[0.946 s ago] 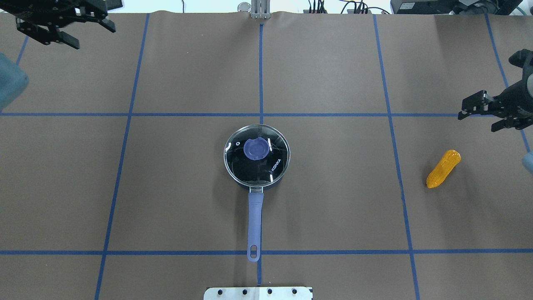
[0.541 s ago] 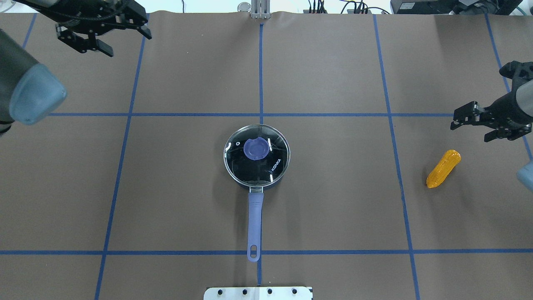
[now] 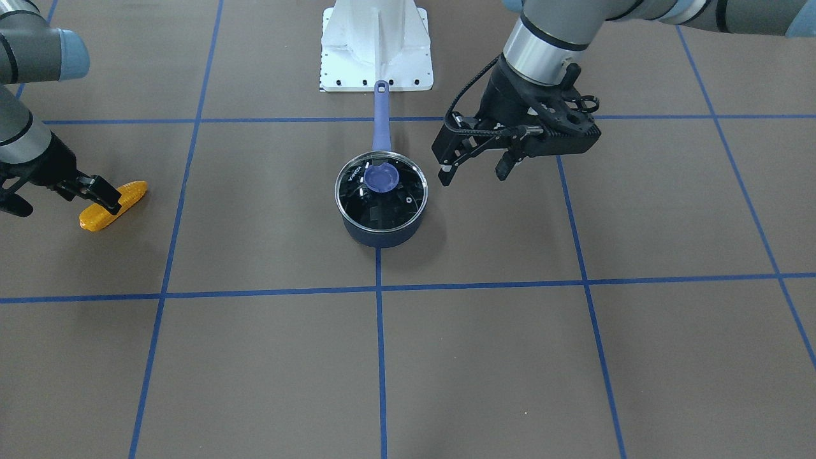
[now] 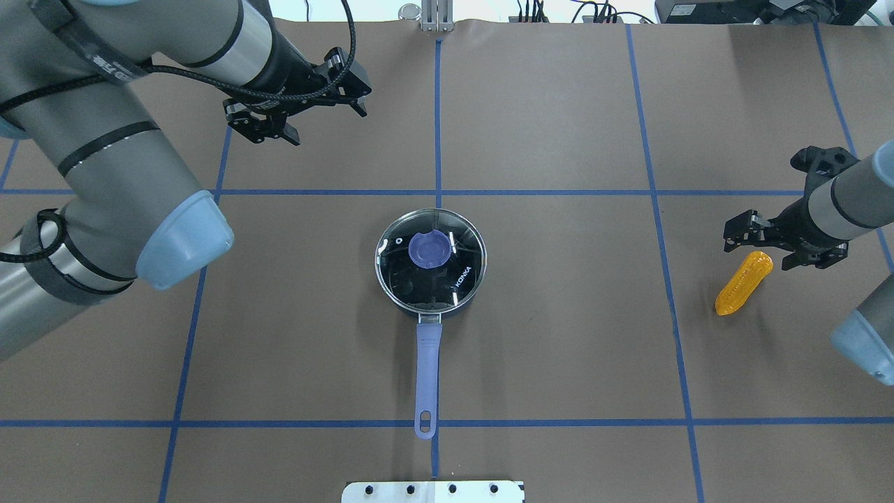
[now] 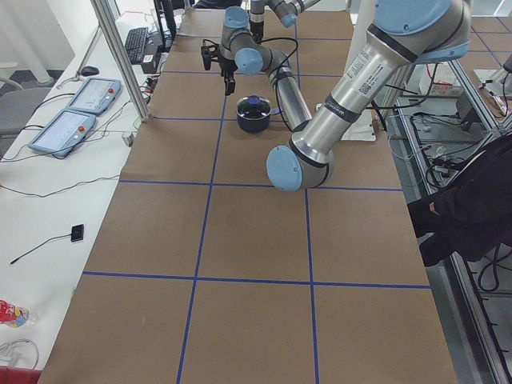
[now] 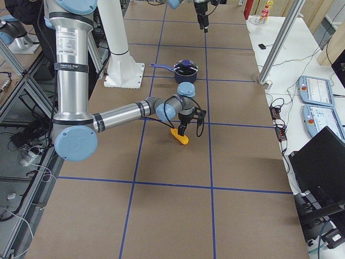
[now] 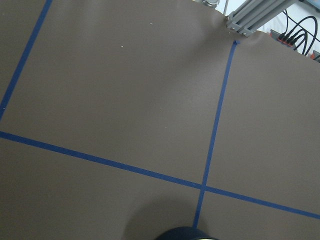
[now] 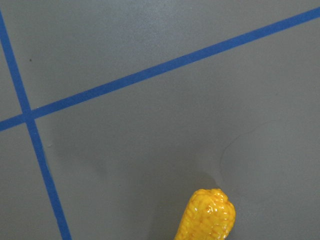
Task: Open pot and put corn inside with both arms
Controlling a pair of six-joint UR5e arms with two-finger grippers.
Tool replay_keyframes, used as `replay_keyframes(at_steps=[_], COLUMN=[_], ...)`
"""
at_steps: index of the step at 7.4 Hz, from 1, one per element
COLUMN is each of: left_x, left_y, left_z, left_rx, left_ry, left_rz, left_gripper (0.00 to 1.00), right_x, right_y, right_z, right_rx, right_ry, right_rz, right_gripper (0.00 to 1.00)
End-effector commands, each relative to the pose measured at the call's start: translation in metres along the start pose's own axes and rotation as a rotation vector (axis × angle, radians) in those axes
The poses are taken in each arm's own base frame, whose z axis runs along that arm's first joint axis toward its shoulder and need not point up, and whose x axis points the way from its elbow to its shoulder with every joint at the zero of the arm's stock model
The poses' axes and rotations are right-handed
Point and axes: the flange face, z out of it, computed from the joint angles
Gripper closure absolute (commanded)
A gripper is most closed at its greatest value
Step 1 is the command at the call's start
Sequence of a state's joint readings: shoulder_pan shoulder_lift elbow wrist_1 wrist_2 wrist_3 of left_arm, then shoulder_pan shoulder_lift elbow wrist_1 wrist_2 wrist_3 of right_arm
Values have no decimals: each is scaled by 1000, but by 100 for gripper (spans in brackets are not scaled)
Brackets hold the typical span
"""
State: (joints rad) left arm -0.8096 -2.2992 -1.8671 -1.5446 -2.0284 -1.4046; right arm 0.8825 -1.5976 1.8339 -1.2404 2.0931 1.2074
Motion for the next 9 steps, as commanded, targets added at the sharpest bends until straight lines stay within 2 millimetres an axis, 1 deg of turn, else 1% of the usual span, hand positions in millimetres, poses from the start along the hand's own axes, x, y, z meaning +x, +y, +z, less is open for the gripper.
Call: replay_keyframes(at_steps=[1, 2, 3, 4, 5, 6, 9], left_x=[22, 23, 28, 42, 45, 45, 45], left_y=[27, 27, 26, 21, 21, 21, 21], left_z=[13, 14, 14, 24, 27, 27, 26], left_rx=[2, 3, 3, 4, 9, 15, 17], left_ry=[-23, -23, -22, -35, -39, -39, -38], left_rz=[15, 16, 15, 10, 11, 12, 13], left_gripper=[2, 2, 2, 2, 2, 2, 2], right_x=[9, 13, 18, 17, 15, 8, -3], right_y=[13, 15, 17, 20, 21, 21, 17], right_z=[19, 23, 30, 35, 36, 35, 40], right_rx=[0, -1, -11, -19, -22, -25, -30], right_ry=[46, 58, 73, 79, 75, 66, 60], right_rz=[-6, -8, -6, -9, -13, -17, -35], right_gripper=[0, 0, 0, 0, 0, 0, 1])
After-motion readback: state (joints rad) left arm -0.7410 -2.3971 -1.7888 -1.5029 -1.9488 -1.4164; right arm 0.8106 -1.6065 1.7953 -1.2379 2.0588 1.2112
